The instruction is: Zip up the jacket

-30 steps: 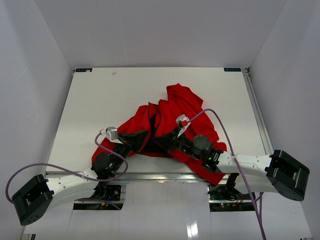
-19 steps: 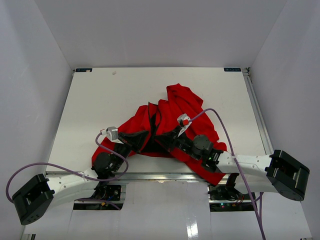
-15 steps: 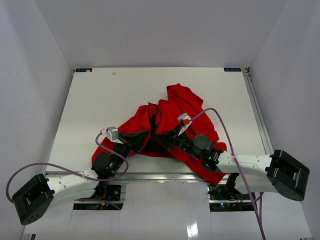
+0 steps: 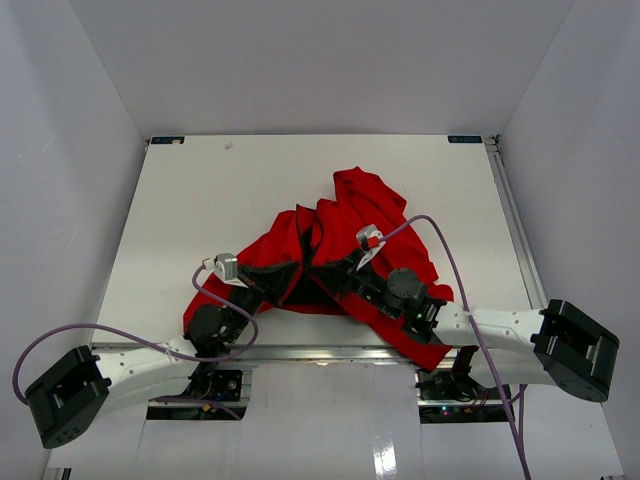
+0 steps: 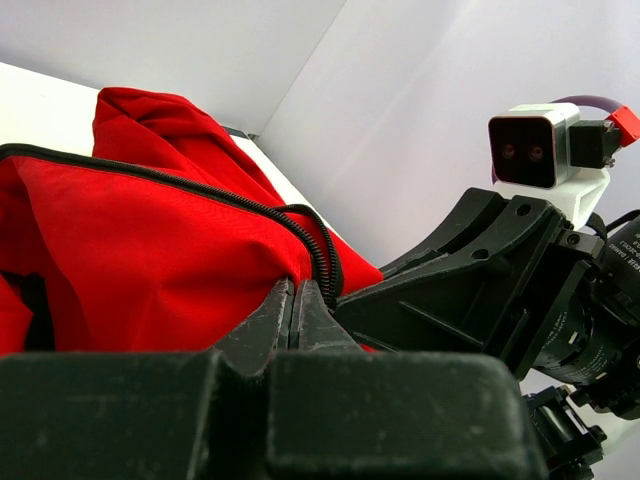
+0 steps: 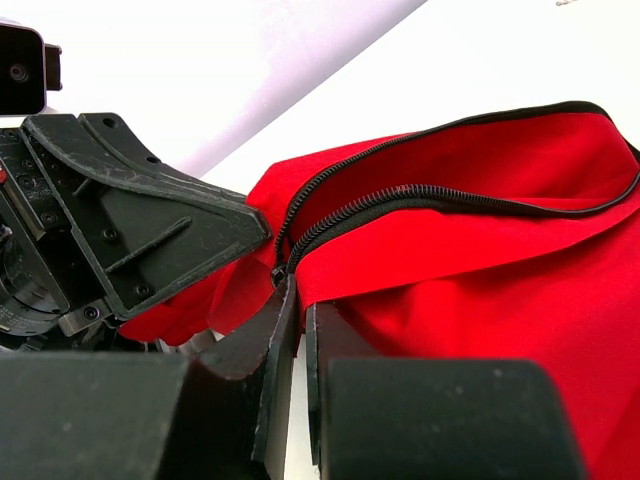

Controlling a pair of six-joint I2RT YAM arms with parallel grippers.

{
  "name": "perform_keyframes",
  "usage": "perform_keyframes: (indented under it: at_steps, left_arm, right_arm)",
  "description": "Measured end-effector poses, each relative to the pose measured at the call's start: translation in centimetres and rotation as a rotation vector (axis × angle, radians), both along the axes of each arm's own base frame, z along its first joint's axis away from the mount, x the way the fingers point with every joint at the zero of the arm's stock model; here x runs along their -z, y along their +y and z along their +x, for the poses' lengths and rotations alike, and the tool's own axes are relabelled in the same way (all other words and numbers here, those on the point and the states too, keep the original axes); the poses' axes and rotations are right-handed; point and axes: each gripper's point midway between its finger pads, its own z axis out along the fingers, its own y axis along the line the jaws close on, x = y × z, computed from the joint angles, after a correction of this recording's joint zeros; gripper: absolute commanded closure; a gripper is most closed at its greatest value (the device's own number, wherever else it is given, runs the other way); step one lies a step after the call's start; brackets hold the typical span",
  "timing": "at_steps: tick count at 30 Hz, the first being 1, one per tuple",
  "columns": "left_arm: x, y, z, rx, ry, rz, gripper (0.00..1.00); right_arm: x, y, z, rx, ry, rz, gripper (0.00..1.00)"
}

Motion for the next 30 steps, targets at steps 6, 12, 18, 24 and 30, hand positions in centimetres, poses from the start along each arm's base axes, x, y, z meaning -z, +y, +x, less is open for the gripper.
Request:
perform_keyframes:
  at_steps: [6, 12, 18, 24, 30]
  left_arm:
    - [-0.1, 0.0, 0.0, 0.002, -0.002, -0.002, 1.00]
    - [0.0, -0.1, 0.0, 0.005, -0.002, 0.000, 1.00]
    - [0.6, -0.3, 0.1, 0.001, 0.003, 0.026, 1.00]
    - [1.2, -0.4, 0.3, -0.003, 0.006, 0.048, 1.00]
    - [1.1, -0.4, 0.3, -0.002, 0.001, 0.050, 1.00]
  right_arm:
    - [0.0, 0.0, 0.0, 0.003, 0.000, 0.000, 0.92]
    - [0.0, -0.1, 0.1, 0.007, 0.000, -0.001, 0.92]
    - [-0.3, 0.0, 0.4, 0.021, 0.000, -0.007, 0.92]
    - [-0.2, -0.1, 0.6, 0.030, 0.004, -0.023, 0.92]
    - [-0.1, -0.2, 1.0, 0.052, -0.001, -0.045, 0.92]
